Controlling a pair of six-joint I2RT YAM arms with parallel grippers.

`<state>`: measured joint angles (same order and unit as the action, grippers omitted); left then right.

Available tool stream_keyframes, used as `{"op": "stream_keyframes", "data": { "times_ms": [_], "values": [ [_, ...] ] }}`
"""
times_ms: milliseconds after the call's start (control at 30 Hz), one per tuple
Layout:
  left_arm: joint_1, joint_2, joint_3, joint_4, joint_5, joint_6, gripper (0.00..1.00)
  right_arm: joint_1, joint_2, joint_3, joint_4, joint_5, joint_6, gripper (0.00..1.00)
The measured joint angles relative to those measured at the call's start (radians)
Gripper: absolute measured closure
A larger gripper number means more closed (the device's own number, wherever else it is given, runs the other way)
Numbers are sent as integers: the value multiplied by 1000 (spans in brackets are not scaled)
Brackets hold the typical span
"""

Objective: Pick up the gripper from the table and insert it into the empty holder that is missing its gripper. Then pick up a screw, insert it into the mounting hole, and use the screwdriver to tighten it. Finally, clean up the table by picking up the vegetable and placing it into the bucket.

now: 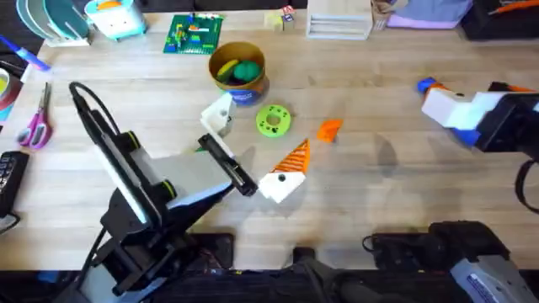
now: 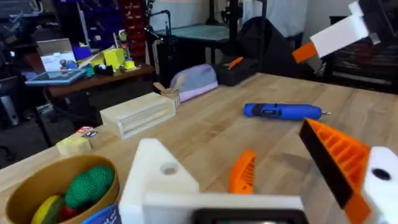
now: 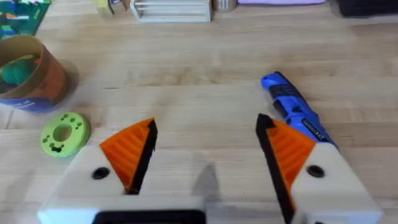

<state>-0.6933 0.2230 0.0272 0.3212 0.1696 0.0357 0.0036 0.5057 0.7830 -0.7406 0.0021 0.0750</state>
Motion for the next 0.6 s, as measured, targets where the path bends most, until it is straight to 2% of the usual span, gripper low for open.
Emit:
{"op": "stream_keyframes", "data": {
  "times_ms": [100, 300, 600],
  "values": [
    [0, -60, -21, -60, 0, 0, 8, 0, 0, 0, 0, 0, 0, 9],
    [0, -203, -21, -262, 0, 0, 8, 0, 0, 0, 0, 0, 0, 9],
    [-5, -217, -21, -389, 0, 0, 8, 0, 0, 0, 0, 0, 0, 7]
  ]
}}
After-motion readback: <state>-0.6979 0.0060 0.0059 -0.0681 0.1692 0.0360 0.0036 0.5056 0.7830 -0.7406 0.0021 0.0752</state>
